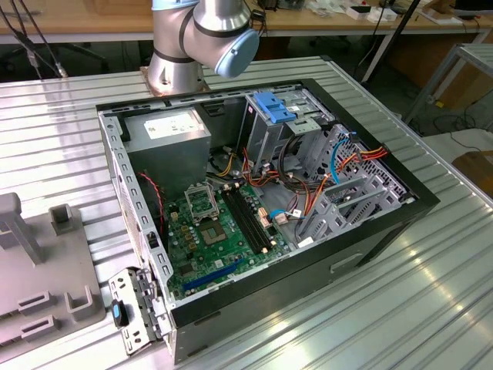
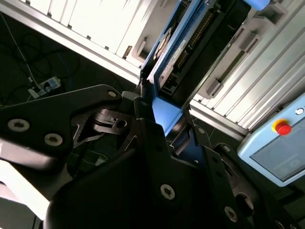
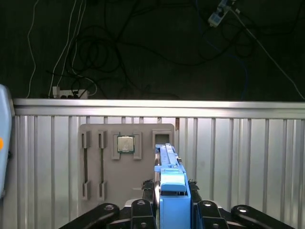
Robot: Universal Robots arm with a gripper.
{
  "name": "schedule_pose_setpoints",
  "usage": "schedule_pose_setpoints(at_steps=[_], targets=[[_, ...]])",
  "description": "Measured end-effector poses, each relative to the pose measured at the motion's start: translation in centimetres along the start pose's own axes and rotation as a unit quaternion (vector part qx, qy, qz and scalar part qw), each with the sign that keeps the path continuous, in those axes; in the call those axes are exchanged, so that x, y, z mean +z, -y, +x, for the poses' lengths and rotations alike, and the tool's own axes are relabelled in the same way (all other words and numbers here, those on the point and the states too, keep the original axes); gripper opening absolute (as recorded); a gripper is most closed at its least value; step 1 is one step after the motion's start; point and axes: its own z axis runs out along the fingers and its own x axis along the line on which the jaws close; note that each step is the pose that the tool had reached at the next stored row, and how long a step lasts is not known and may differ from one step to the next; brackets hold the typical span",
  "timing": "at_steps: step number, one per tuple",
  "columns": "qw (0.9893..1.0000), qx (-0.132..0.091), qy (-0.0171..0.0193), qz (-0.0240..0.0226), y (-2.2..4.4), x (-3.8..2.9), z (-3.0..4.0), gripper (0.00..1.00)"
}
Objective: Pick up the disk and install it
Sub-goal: 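Pick up the disk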
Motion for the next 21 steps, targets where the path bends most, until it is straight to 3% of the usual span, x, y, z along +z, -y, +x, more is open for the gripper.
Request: schedule_pose_setpoints(at_steps=[5,9,15,17,21], targets=[[1.0,0.0,0.0,-0.0001,0.01,-0.86,0.02,0.36],[1.0,0.0,0.0,0.0,0.02,-2.22,0.04,0.36],[1.0,0.0,0.0,-0.0001,0.03,-3.5,0.07,0.36],[1.0,0.0,-0.0001,-0.0002,0.05,-4.35,0.08,0.36],[1.0,0.0,0.0,-0.0001,0.05,-5.38,0.1,0.36]])
